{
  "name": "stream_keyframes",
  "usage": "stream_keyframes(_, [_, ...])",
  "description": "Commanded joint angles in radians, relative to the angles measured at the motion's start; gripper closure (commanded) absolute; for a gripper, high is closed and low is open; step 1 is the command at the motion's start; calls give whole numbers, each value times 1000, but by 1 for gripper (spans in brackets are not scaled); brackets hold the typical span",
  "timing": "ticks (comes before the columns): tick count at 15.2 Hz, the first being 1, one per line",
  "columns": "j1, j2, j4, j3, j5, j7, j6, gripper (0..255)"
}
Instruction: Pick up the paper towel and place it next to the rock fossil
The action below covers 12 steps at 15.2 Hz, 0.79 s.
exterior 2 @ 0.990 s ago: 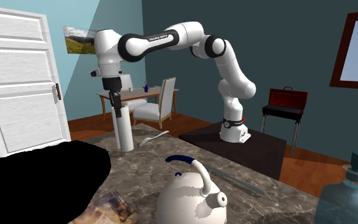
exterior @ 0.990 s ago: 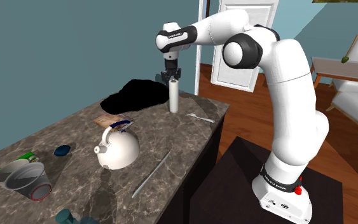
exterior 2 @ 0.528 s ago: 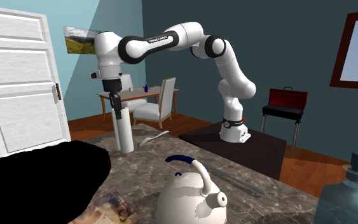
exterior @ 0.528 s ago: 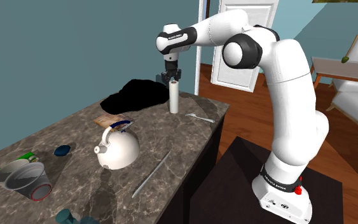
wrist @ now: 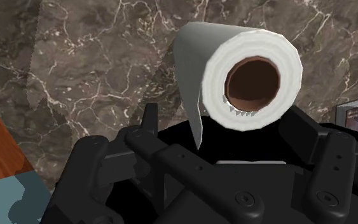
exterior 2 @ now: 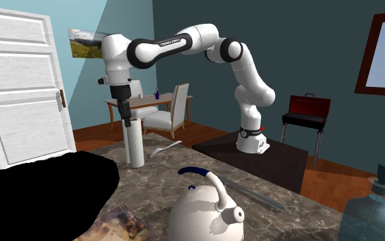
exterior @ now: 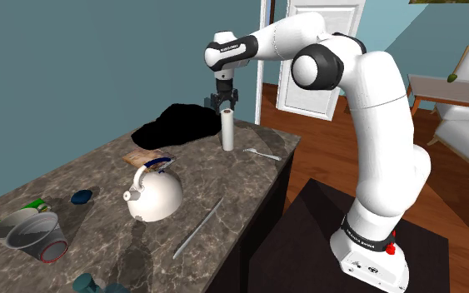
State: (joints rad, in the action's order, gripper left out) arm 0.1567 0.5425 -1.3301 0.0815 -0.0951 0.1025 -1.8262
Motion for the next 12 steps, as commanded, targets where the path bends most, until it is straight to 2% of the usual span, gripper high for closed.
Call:
stream_keyframes(1, [2,-2,31,1,1,-1,33,0])
stream_keyframes(4, [7,4,133,2,2,-4,129,0])
stream_keyframes(12, [7,4,133,2,2,-4,129,0])
